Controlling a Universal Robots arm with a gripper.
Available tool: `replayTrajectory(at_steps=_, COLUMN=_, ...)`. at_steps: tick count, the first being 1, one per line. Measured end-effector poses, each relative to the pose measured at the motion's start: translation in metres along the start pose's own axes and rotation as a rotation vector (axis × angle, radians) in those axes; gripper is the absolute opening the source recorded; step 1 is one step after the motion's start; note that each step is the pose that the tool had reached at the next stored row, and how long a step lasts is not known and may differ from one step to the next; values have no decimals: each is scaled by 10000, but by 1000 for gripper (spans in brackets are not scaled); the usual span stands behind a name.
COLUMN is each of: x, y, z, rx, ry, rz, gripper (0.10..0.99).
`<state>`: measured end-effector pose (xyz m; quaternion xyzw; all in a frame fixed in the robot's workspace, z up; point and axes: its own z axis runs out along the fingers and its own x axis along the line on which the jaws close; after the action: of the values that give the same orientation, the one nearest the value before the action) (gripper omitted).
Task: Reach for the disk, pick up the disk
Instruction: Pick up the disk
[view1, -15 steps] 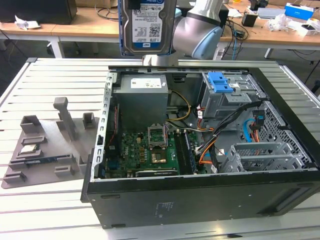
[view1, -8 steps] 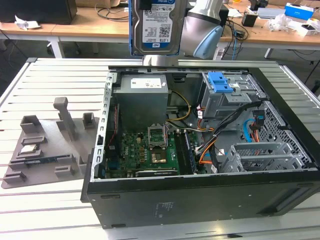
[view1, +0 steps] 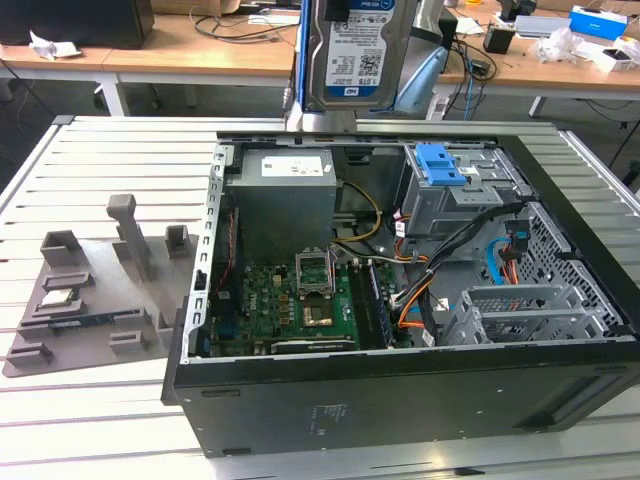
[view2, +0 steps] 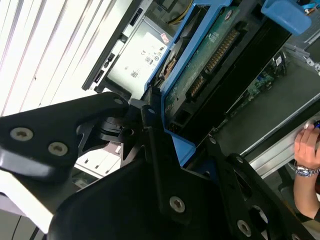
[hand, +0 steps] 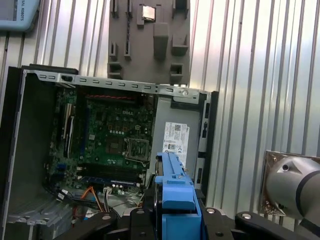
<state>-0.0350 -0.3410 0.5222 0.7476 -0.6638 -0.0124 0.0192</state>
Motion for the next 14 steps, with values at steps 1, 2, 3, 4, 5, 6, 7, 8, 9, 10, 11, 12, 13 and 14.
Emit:
replayTrajectory(at_steps=1, x=3, y=-22, z=-1, rx=0, ry=1, rz=-2, gripper=373)
replayTrajectory(at_steps=2, x=3, y=-25, z=-1, rx=-1, ry=0, rz=0, gripper=373)
replayTrajectory(at_steps=3, x=3, y=-26, z=-1, rx=-1, ry=0, rz=1, gripper=373)
replayTrajectory(at_steps=4, x=3, y=-26, z=5, rx=2, ry=-4, rz=0, gripper=373)
replayTrajectory(at_steps=5, x=3, y=-33, z=30, rx=-1, ry=2, rz=4, gripper=373)
replayTrajectory(at_steps=6, x=4, y=-41, z=74, rx=-2, ry=-9, rz=175, gripper=373)
replayTrajectory(at_steps=7, x=4, y=-44, z=107, rx=-3, ry=-20, rz=396, gripper=373)
replayTrajectory(at_steps=8, x=4, y=-49, z=134, rx=-4, ry=-33, rz=578, gripper=373)
replayTrajectory(at_steps=9, x=5, y=-55, z=152, rx=-2, ry=-88, rz=727, gripper=373)
replayTrajectory(at_steps=10, x=4, y=-57, z=162, rx=9, ry=-226, rz=827, gripper=373)
replayTrajectory(at_steps=11, x=5, y=-58, z=167, rx=18, ry=-337, rz=871, gripper=373)
replayTrajectory(at_steps=12, x=9, y=-60, z=172, rx=24, ry=-419, rz=884, gripper=373)
replayTrajectory(at_steps=13, x=38, y=-65, z=189, rx=31, ry=-532, rz=886, gripper=373)
replayTrajectory(at_steps=14, x=70, y=-71, z=203, rx=36, ry=-602, rz=883, gripper=373)
